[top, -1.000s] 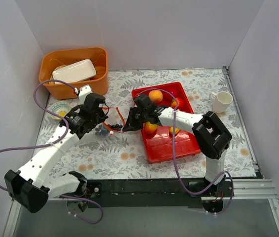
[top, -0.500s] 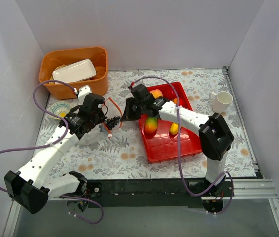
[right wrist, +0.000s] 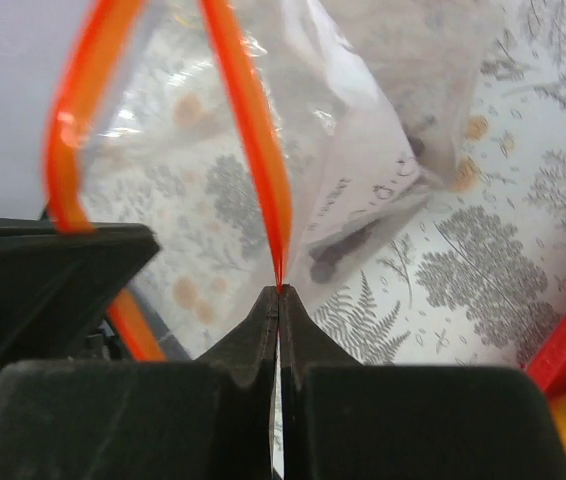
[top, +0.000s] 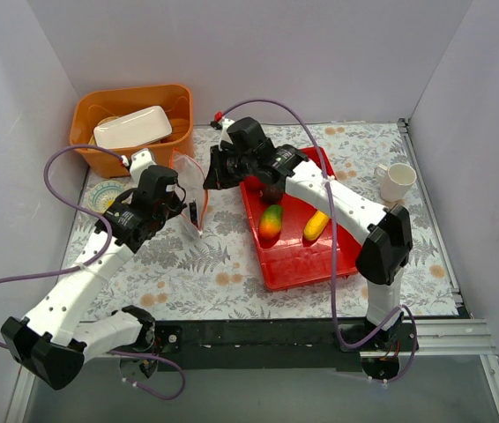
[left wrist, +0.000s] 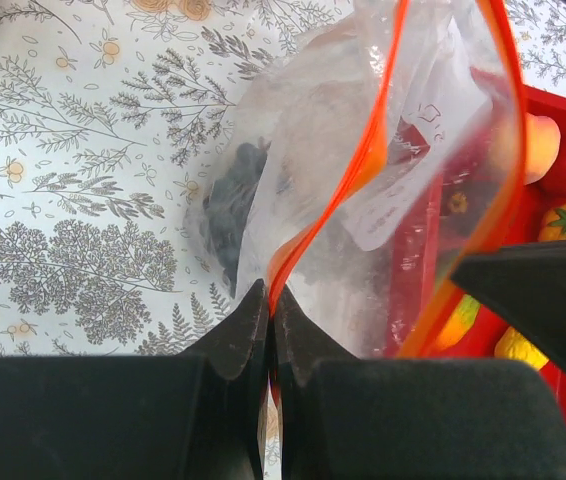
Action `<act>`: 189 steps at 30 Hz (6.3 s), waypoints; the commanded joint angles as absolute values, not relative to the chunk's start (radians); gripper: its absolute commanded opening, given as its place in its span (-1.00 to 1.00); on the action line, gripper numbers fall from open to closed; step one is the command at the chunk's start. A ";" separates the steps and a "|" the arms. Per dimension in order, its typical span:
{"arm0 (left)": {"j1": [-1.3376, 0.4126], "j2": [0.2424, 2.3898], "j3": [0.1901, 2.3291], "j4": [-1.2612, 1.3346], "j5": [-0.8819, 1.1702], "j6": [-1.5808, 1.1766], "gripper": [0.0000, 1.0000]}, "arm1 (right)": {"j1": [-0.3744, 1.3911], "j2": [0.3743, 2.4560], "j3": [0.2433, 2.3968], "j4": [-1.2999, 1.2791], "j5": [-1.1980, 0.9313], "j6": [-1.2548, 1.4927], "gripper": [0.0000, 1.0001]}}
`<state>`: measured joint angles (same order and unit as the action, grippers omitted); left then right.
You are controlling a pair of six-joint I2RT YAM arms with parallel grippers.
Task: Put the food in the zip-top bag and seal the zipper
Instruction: Place the fake fruit in the zipper food storage bag, then pick up the fake fruit from the bin, then place the fake fruit in the zipper food storage bag.
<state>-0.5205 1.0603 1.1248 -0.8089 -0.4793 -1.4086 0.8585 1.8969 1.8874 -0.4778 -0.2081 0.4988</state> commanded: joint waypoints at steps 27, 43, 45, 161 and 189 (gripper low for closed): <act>-0.483 1.103 1.342 -0.988 -0.673 -1.358 -1.00 | 0.847 2.152 2.247 -0.629 -0.362 0.491 -0.96; -0.476 1.164 1.383 -1.010 -0.635 -1.278 -1.00 | 0.831 2.122 1.935 -0.327 -0.516 0.643 -0.96; -0.476 1.167 1.327 -0.960 -0.580 -1.264 -1.00 | 0.821 2.094 1.835 -0.318 -0.483 0.650 -0.96; -0.477 1.296 1.121 -0.627 -0.152 -1.226 -1.00 | 0.692 1.551 1.193 -0.144 -0.523 0.564 -0.97; -0.477 1.232 1.098 -0.612 0.064 -1.146 -1.00 | 0.749 1.968 1.551 -0.097 -0.666 0.820 -0.97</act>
